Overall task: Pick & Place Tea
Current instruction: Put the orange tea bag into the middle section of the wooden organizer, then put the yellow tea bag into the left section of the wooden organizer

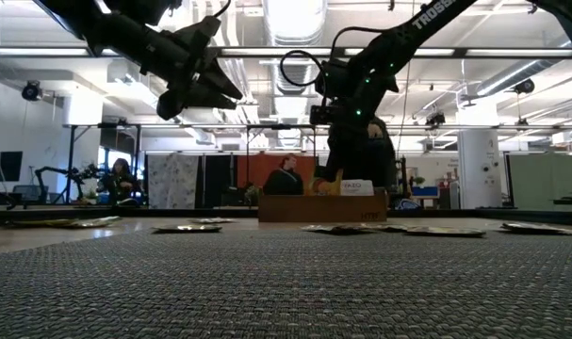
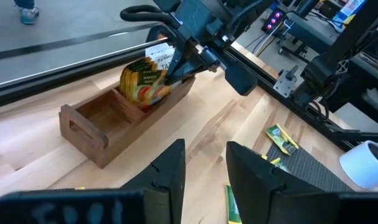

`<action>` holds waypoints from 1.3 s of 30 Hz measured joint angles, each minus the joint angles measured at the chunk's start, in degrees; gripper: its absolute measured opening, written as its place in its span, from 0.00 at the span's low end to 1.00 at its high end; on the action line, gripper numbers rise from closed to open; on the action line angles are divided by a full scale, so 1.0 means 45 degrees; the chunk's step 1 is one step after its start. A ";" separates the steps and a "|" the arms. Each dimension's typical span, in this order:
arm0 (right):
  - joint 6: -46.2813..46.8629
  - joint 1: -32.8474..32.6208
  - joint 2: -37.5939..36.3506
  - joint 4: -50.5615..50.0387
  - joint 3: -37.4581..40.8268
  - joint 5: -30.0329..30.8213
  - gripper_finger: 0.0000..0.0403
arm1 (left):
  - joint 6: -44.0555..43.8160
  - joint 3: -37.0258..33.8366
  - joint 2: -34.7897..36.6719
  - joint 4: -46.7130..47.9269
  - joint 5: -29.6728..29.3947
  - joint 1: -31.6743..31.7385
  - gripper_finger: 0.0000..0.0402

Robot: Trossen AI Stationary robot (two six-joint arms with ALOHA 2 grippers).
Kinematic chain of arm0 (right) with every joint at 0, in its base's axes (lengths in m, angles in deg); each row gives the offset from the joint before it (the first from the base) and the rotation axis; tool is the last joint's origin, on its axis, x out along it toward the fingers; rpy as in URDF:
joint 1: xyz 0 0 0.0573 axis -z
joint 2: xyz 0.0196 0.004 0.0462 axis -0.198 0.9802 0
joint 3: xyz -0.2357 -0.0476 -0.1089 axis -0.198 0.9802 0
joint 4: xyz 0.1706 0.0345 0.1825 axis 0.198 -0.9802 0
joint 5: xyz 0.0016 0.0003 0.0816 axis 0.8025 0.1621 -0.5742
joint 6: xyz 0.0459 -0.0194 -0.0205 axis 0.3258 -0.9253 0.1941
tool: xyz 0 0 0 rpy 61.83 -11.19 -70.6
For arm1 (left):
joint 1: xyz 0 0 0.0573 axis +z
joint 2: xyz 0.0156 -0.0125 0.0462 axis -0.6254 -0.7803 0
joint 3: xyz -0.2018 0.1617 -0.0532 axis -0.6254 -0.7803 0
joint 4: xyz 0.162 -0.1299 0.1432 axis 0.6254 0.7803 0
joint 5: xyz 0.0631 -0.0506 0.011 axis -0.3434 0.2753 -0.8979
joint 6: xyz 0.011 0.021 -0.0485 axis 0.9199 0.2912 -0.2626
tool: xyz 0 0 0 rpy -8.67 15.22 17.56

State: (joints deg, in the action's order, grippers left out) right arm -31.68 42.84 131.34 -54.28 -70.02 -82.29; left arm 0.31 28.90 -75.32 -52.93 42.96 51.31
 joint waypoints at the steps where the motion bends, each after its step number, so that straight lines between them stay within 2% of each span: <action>1: 0.0000 0.0000 0.0004 0.0210 0.0010 0.0011 0.02 | 0.0029 0.0000 0.0000 0.0000 0.0000 -0.0002 0.27; 6: -0.0091 0.0010 0.0004 0.0849 0.0099 0.0091 0.02 | 0.0045 0.0000 0.0000 0.0005 0.0000 0.0000 0.27; 10: -0.0111 0.0005 0.0004 0.0869 0.0238 0.0654 0.03 | 0.0050 0.0000 0.0000 0.0005 0.0005 0.0000 0.27; 19: -0.0102 -0.0005 0.0004 0.0942 0.0466 0.0778 0.17 | 0.0050 0.0000 0.0000 0.0015 0.0005 -0.0004 0.27; 23: -0.0089 -0.0005 0.0004 0.1232 0.0249 0.1348 0.22 | 0.0041 0.0000 0.0000 0.0015 0.0008 -0.0001 0.27; 26: -0.0091 -0.0005 0.0004 0.1216 0.0093 0.1380 0.20 | 0.0039 0.0000 0.0000 0.0015 0.0006 -0.0005 0.27; 34: 0.0063 -0.0005 0.0004 0.1162 0.0014 0.1369 0.05 | 0.0031 0.0000 0.0000 0.0018 0.0010 0.0000 0.27; 39: 0.0712 -0.0029 -0.0326 0.1180 0.0014 0.1379 0.06 | 0.0041 0.0000 0.0000 0.0022 0.0010 0.0005 0.27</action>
State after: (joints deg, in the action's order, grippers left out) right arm -28.48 42.71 129.87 -48.97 -69.95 -76.08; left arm 0.50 28.90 -75.32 -52.83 43.00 51.34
